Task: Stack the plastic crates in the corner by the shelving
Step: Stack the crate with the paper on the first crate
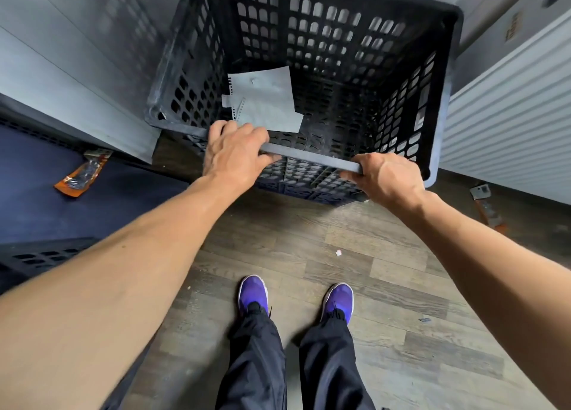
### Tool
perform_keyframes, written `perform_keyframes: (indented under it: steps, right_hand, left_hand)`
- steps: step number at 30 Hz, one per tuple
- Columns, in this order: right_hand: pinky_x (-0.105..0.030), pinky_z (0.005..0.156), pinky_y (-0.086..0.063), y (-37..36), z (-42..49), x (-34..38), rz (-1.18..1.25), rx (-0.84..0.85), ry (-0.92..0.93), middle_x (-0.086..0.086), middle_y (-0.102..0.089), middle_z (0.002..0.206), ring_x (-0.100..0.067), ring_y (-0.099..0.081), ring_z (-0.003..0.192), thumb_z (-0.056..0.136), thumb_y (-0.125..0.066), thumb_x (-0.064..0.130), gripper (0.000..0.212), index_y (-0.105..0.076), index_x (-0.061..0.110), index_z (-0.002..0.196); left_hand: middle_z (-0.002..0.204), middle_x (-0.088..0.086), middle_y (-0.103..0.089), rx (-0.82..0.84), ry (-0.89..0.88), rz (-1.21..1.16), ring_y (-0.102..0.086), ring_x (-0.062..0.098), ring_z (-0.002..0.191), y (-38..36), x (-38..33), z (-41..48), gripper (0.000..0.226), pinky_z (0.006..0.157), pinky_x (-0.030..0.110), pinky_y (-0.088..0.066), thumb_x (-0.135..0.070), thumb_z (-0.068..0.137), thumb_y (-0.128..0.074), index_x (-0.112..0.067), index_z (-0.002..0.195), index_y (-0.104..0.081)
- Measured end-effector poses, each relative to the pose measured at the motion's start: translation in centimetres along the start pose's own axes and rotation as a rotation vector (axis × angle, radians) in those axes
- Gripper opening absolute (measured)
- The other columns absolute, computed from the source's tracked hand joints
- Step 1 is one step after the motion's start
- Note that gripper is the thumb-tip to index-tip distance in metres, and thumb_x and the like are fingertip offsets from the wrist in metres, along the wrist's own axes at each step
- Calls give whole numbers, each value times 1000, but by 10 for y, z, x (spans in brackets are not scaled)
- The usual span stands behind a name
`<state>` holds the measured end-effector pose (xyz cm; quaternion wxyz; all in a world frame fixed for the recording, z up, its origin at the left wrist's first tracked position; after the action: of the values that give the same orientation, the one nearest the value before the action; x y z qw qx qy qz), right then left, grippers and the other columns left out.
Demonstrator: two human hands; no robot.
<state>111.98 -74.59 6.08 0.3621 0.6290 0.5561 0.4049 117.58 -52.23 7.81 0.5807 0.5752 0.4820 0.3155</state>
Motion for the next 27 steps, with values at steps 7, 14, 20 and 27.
perform_keyframes:
  steps: [7,14,20,27]
  right_hand:
    - [-33,56,-43,0,-1,-2,-13,-37,-19,2,-55,63,-24,-55,59,93,-45,62,45,-63,21,93]
    - [-33,57,-43,2,-5,-1,-36,-41,-65,1,-57,67,-25,-57,63,92,-45,62,43,-64,25,104]
    - [-34,60,-50,0,-1,-1,-7,16,-78,6,-56,65,-21,-61,65,91,-45,63,42,-62,26,102]
    - [-42,80,-50,3,-15,-2,18,-102,-153,-3,-68,92,-27,-61,87,89,-49,65,48,-62,25,113]
  left_hand:
    - [102,-3,-58,51,-2,15,-44,24,100,-2,0,8,19,86,40,-28,-44,92,-55,-30,104,-59]
    - [111,-3,-54,127,-4,5,-41,26,103,-5,-3,6,17,87,40,-27,-39,94,-52,-34,110,-55]
    - [98,-9,-41,187,-35,-24,-39,25,105,-9,0,9,22,83,39,-22,-48,92,-52,-36,110,-55]
    - [122,-6,-47,200,-66,-20,-36,23,115,-11,0,4,48,92,39,-24,-59,85,-52,-39,128,-46]
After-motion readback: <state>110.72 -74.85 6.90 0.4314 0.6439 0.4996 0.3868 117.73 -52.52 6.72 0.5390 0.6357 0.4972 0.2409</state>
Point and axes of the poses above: each hand's wrist, its own z-axis towards the middle knuckle, its own y-axis out of the back of the hand, x = y × z, the point moved 9 cm from there along z, towards the middle knuckle
